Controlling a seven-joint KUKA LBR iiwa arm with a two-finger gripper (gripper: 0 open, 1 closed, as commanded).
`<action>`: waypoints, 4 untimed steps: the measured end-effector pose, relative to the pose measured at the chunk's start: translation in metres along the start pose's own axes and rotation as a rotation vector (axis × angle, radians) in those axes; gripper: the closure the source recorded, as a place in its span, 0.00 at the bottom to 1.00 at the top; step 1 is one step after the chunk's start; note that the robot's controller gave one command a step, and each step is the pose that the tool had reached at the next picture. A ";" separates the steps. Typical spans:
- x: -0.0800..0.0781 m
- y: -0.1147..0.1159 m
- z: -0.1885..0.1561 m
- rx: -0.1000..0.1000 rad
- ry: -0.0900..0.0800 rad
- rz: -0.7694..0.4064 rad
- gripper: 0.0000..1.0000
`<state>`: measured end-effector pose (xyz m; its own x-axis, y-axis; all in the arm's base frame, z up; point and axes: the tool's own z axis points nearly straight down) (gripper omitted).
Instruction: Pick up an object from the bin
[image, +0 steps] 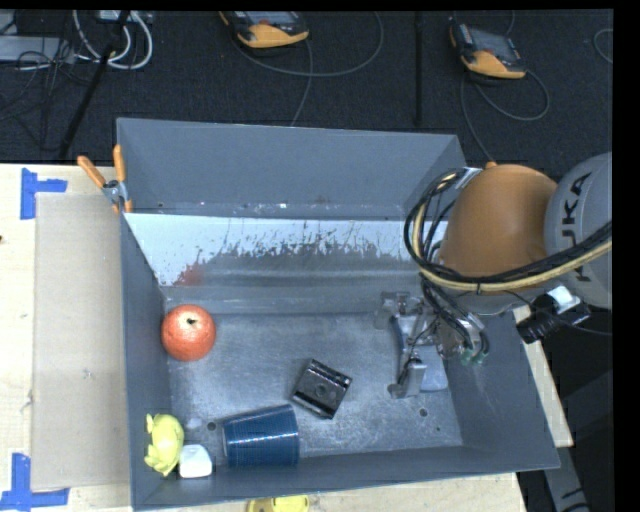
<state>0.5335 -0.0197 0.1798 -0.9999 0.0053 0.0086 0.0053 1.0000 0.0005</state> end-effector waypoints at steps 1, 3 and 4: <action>-0.002 0.000 -0.004 0.000 -0.008 -0.001 0.00; -0.002 0.064 0.087 0.000 -0.005 0.037 0.00; 0.017 0.085 0.055 0.001 -0.007 -0.018 0.00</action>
Offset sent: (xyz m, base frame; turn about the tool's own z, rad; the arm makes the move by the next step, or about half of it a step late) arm 0.0083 0.0773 -0.1098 -0.0582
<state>0.5160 0.0656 0.1247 -0.9999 -0.0125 0.0016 -0.0125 0.9999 -0.0001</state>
